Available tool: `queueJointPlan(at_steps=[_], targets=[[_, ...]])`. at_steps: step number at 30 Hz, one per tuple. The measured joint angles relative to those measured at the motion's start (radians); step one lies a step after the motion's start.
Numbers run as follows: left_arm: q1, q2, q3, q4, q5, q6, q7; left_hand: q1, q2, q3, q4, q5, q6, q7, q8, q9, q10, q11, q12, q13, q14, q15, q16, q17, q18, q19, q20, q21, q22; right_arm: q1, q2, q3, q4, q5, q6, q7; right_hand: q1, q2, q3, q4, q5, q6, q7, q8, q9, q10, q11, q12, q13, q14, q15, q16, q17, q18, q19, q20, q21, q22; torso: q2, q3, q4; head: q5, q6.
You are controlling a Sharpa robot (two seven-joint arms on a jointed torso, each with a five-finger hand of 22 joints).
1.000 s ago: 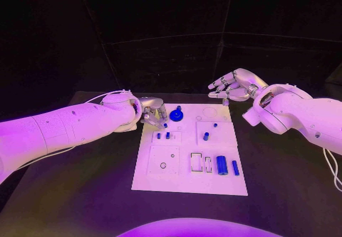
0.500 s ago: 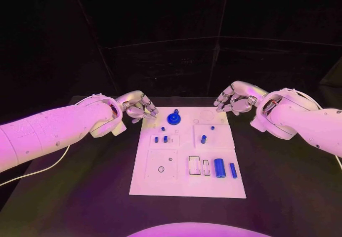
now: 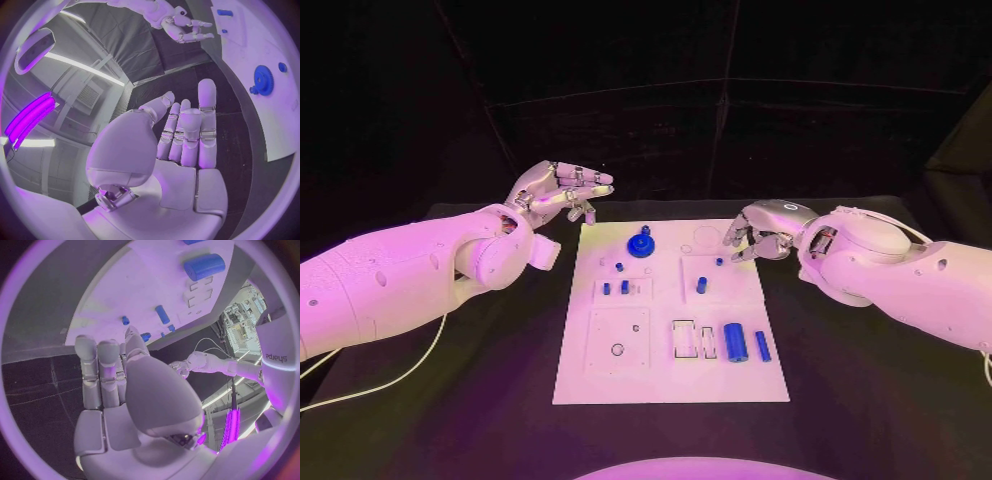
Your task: Assemble the parts on the task board
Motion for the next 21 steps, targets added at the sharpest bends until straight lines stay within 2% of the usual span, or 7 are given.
queueJointPlan(at_steps=[5,9,11,15,21], targets=[[-0.002,-0.002,-0.002,0.015,0.061,0.008,0.029,-0.004,0.004,-0.003,0.003,0.0,-0.008,0.007,0.0,-0.002,-0.008,0.0,0.004,0.0,-0.012,0.002,-0.01,-0.023,0.0,-0.007,0.0,-0.008,-0.006,-0.014,0.021,-0.001,-0.004,-0.036,0.005,-0.01,0.0,0.0,-0.003,-0.003,0.0,-0.006,0.006,-0.012,0.0,-0.011,0.004,-0.011,-0.017,0.0,0.0,0.024,0.02,0.0,0.009,0.002,0.024,0.029,0.0,0.0,0.0004,-0.002,0.002],[-0.003,-0.004,-0.003,0.02,0.084,0.011,0.041,-0.004,0.004,-0.003,0.003,0.0,-0.014,0.009,0.0,-0.002,-0.014,0.007,0.004,-0.001,-0.019,0.002,-0.017,-0.041,0.0,-0.011,0.003,-0.013,-0.01,-0.019,0.037,0.0,-0.014,-0.053,0.008,-0.017,0.0,0.0,0.003,-0.008,-0.004,-0.016,0.016,-0.023,0.0,-0.018,0.011,-0.018,-0.032,0.0,0.007,0.047,0.037,0.0,0.018,0.004,0.043,0.051,0.0,-0.0003,0.002,-0.004,0.002],[-0.003,-0.006,-0.004,0.022,0.093,0.013,0.045,-0.004,0.004,-0.003,0.002,0.0,-0.019,0.01,0.0,-0.002,-0.014,0.007,0.004,-0.001,-0.019,0.002,-0.017,-0.043,0.0,-0.011,0.003,-0.015,-0.01,-0.021,0.043,0.0,-0.021,-0.06,0.01,-0.02,0.0,0.0,0.003,-0.008,-0.004,-0.016,0.016,-0.023,0.0,-0.018,0.011,-0.018,-0.036,0.0,0.007,0.056,0.046,-0.016,0.02,0.005,0.05,0.06,0.0,-0.0009,0.0027,-0.004,0.001],[-0.003,-0.009,-0.005,0.025,0.104,0.014,0.049,-0.004,0.004,-0.006,0.0,0.0,-0.019,0.01,0.0,-0.002,-0.015,0.006,0.004,-0.001,-0.021,0.004,-0.02,-0.047,0.0,-0.011,0.003,-0.015,-0.011,-0.025,0.053,0.0,-0.033,-0.068,0.017,-0.025,0.001,0.001,0.012,-0.017,-0.004,-0.016,0.016,-0.023,0.001,-0.018,0.011,-0.018,-0.047,0.0,0.007,0.094,0.078,-0.016,0.038,0.009,0.077,0.092,0.0,-0.0013,0.0034,-0.004,-0.002],[-0.003,-0.01,-0.005,0.026,0.113,0.017,0.05,-0.004,0.004,-0.011,0.0,0.0,-0.031,0.015,0.0,-0.003,-0.025,0.011,0.008,-0.001,-0.024,0.007,-0.025,-0.055,0.0,-0.011,0.003,-0.022,-0.016,-0.031,0.066,0.0,-0.045,-0.075,0.033,-0.029,0.026,0.026,0.037,-0.026,-0.03,-0.007,0.015,-0.023,0.002,-0.001,0.005,-0.022,-0.067,0.0,0.007,0.148,0.122,-0.016,0.054,0.006,0.119,0.142,0.0,-0.0012,0.003,0.0,-0.006]])
